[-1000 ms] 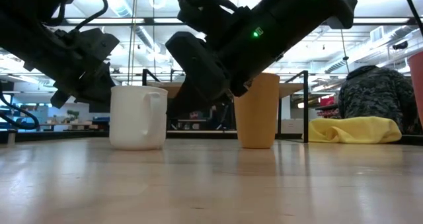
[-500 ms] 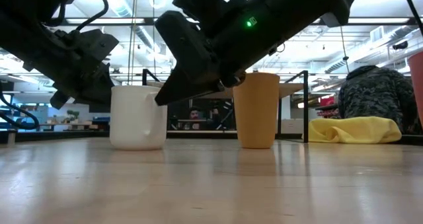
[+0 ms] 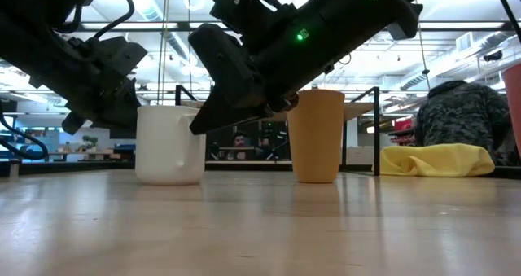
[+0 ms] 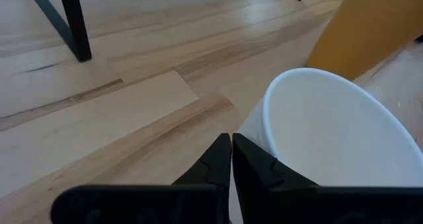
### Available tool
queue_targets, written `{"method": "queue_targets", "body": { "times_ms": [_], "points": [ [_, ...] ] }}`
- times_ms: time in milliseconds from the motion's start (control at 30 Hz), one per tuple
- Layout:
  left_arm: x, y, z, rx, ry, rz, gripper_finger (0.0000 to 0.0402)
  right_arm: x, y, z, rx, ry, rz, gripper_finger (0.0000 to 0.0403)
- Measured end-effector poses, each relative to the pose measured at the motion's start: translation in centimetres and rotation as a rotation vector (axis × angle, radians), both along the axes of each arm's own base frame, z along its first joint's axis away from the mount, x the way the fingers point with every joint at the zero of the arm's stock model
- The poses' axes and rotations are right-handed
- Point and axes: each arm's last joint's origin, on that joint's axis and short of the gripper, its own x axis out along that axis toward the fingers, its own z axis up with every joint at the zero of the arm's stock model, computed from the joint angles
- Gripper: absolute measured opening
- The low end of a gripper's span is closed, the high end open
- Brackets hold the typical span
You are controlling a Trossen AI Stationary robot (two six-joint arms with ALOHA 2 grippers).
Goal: Stack small to large cups/mugs on shelf
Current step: Put the white mug on the shelf
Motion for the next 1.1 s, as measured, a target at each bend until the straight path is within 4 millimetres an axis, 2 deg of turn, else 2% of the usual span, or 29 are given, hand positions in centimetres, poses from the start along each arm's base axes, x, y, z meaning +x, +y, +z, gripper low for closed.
{"method": "queue_targets", "body": {
  "times_ms": [533, 800, 900, 1100],
  "points": [
    [0.0, 0.0, 0.0, -0.006, -0.004, 0.002, 0.0019, -0.4, 0.3, -0.2, -0.012, 0.031, 0.003, 0.0051],
    [0.0, 0.0, 0.0, -0.007, -0.004, 0.001, 0.0021, -1.3, 1.3, 2.1, -0.048, 0.005, -0.015, 0.0051],
    [0.0, 0.0, 0.0, -0.008, -0.006, 0.001, 0.0023, -1.2, 0.7, 2.0, -0.033, 0.022, -0.006, 0.0051],
    [0.0, 0.0, 0.0, -0.011, -0.006, 0.000, 0.0015, -0.5, -1.9, 1.4, 0.004, 0.078, -0.043, 0.0065]
  ]
}}
